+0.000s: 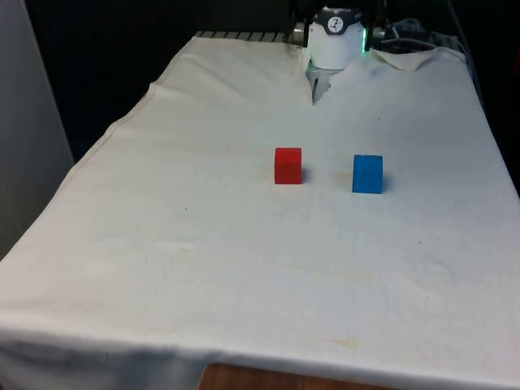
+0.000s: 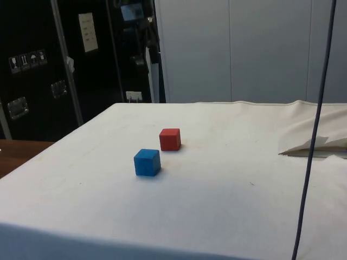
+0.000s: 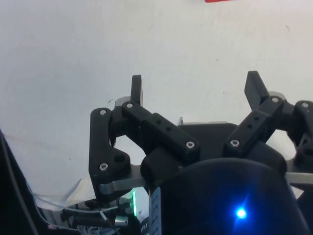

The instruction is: Stack the two cubes.

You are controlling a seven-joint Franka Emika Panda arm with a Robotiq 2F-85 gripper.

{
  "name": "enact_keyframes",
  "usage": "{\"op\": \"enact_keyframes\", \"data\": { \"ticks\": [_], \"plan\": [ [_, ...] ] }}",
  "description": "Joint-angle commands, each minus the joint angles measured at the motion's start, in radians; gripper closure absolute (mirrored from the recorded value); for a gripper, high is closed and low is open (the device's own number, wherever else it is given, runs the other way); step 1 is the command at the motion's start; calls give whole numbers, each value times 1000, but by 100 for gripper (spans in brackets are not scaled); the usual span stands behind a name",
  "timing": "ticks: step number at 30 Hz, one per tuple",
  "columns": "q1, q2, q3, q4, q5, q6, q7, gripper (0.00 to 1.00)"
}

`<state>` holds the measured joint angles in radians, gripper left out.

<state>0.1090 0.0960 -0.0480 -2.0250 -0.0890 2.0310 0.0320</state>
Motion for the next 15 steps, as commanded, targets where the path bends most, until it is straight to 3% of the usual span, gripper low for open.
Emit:
{"op": "enact_keyframes", "data": {
  "ticks": [1, 9, 15],
  "plan": [
    [-1, 5, -2, -9, -9, 19, 1, 0],
    [-4, 24, -7, -32, -19, 50, 0, 0],
    [-5, 27, -16, -74, -36, 123, 4, 0]
  ]
}}
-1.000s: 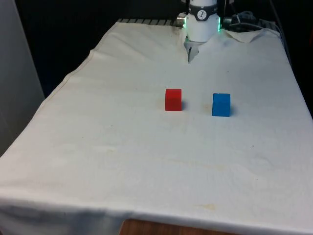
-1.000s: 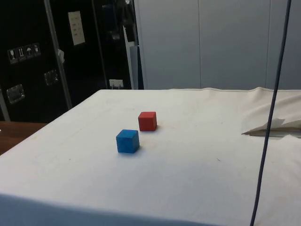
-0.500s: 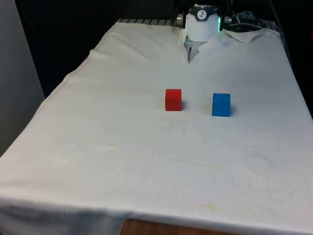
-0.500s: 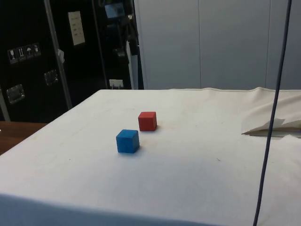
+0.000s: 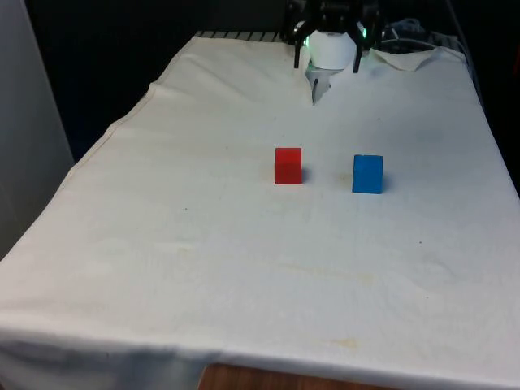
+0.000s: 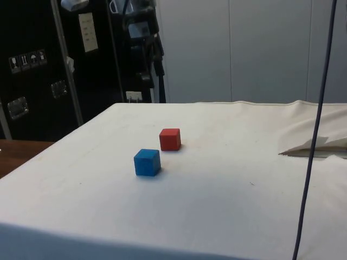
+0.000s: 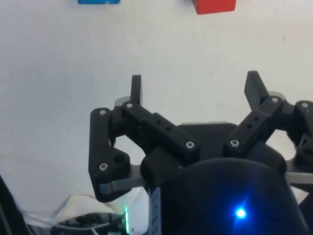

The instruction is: Stack the two cubes.

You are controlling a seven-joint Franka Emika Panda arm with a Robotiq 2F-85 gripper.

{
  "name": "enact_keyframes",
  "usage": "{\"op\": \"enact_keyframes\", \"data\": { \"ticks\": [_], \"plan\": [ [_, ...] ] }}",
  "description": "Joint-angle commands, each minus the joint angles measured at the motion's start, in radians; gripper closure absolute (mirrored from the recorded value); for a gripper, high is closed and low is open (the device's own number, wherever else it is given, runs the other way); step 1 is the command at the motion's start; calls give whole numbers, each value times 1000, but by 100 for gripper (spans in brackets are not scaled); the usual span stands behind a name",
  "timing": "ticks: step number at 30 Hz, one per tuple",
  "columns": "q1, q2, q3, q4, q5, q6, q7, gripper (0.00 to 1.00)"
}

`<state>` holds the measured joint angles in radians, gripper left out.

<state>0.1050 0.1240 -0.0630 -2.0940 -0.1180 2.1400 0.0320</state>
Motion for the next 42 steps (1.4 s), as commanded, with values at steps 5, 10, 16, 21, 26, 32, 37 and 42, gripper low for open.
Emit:
{"op": "enact_keyframes", "data": {
  "ticks": [5, 10, 16, 21, 26, 32, 37, 42],
  "plan": [
    [-1, -1, -4, -30, -1, 47, 1, 0],
    [-1, -10, -13, -83, -11, 133, 7, 0],
    [-2, -7, -19, -112, -13, 188, 7, 0],
    [-2, -6, -18, -114, -9, 189, 5, 0],
    [-2, -5, -18, -113, -6, 186, 2, 0],
    [-2, -4, -18, -114, -4, 188, 1, 0],
    [-3, 4, -18, -110, -4, 189, 1, 0],
    [-3, 7, -18, -110, -3, 186, 1, 0]
  ]
}}
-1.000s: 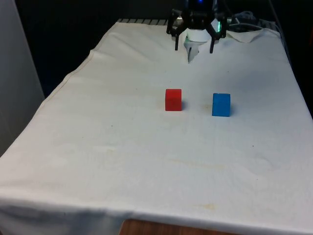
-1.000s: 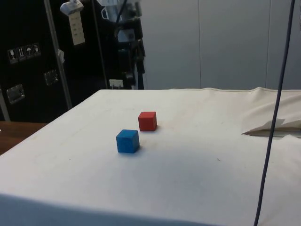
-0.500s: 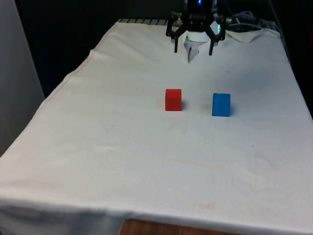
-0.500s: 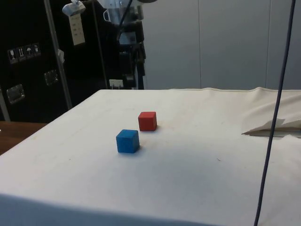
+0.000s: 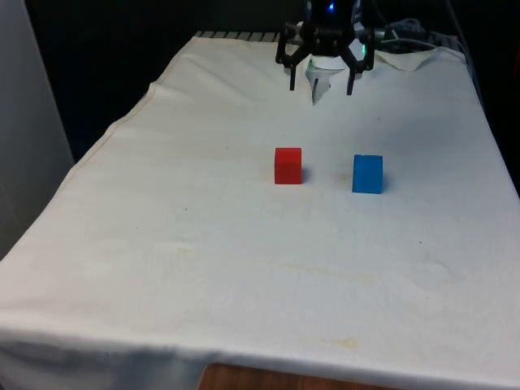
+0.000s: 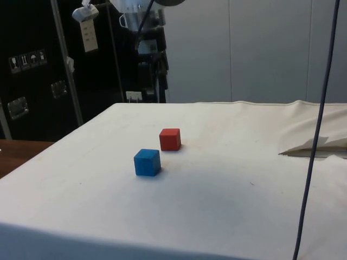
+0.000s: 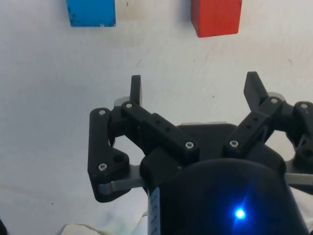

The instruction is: Stack the two cubes.

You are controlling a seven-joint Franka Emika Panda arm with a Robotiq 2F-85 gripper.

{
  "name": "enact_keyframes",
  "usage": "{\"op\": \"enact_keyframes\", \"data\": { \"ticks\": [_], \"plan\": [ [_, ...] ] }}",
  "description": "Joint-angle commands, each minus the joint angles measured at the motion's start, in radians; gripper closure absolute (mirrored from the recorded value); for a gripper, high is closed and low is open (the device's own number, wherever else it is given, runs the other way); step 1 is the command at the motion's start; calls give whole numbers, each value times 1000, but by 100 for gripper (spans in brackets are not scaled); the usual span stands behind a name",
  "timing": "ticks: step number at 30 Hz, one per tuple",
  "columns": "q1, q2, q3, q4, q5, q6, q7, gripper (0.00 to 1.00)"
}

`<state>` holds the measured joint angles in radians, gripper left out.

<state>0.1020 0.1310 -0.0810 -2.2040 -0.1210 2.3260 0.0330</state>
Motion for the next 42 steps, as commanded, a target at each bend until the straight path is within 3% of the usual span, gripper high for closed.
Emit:
{"op": "enact_keyframes", "data": {
  "ticks": [1, 8, 16, 26, 34, 35, 36, 42],
  "plan": [
    [-1, 8, -1, 0, -1, 12, -1, 0],
    [-1, 23, -7, 0, 0, 21, -2, 0],
    [-4, 44, -17, -12, -3, 75, -5, 0],
    [-4, 54, -21, -10, 0, 75, -6, 0],
    [-8, 71, -26, -18, -3, 118, -7, 0],
    [-7, 69, -24, -13, 0, 99, -6, 0],
    [-10, 76, -28, -21, -3, 129, -9, 0],
    [-13, 89, -43, -43, -2, 176, -26, 0]
  ]
}}
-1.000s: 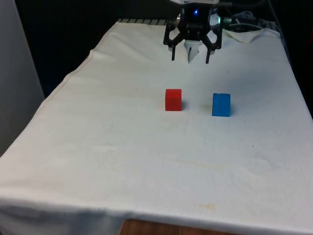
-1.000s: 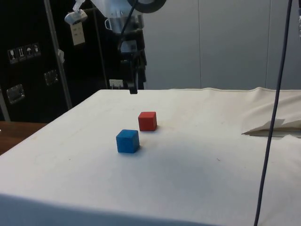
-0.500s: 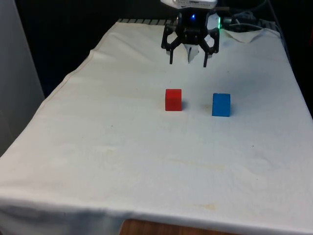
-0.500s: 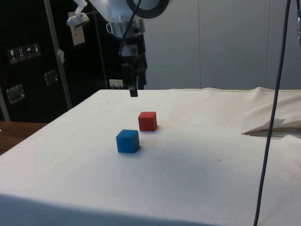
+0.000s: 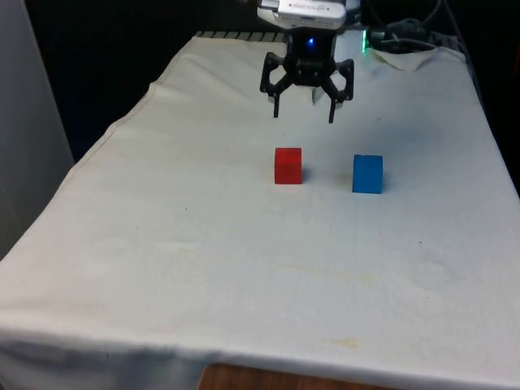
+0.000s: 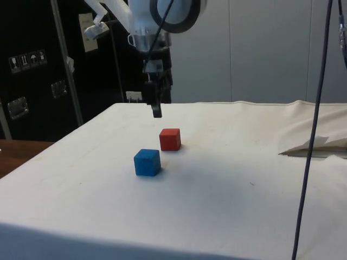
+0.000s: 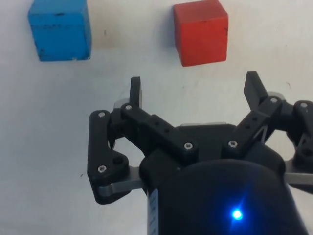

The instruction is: Stack the two cubes.

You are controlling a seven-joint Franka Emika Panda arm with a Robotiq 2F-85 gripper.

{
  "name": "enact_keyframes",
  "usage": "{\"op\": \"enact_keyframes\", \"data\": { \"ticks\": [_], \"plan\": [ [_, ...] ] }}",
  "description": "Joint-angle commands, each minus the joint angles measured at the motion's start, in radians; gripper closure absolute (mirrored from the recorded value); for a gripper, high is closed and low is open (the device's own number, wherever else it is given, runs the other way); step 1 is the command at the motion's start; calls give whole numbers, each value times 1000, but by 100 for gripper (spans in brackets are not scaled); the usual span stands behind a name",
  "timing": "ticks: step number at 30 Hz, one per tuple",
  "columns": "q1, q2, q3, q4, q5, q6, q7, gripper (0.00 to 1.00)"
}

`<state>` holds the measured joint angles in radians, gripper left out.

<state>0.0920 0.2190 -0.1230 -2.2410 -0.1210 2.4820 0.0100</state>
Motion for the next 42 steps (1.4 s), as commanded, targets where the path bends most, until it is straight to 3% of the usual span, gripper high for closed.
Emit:
{"op": "enact_keyframes", "data": {
  "ticks": [1, 3, 10, 12, 13, 19, 20, 21, 25, 28, 29, 30, 38, 39, 40, 42],
  "plan": [
    [-3, 3, -4, -10, -2, 30, -6, 0],
    [0, 4, -7, -9, 0, 21, -6, 0],
    [-4, 32, -23, -44, -1, 129, -33, 0],
    [-1, 29, -24, -41, 0, 113, -30, 0],
    [-4, 39, -25, -48, -1, 148, -37, 0],
    [-8, 67, -23, -60, 11, 214, -64, 0],
    [-2, 67, -30, -56, 0, 199, -52, 0],
    [-11, 71, -21, -62, 15, 221, -70, 0],
    [-21, 90, -16, -69, 33, 251, -101, 0],
    [-25, 101, -17, -70, 48, 262, -126, 0],
    [-12, 98, -33, -66, 26, 249, -104, 0],
    [-26, 104, -18, -69, 52, 263, -134, 0],
    [-27, 134, -32, -62, 60, 269, -173, 0],
    [-16, 128, -44, -63, 45, 257, -157, 0],
    [-27, 137, -33, -62, 60, 270, -177, 0],
    [-28, 143, -35, -61, 60, 274, -183, 0]
  ]
}}
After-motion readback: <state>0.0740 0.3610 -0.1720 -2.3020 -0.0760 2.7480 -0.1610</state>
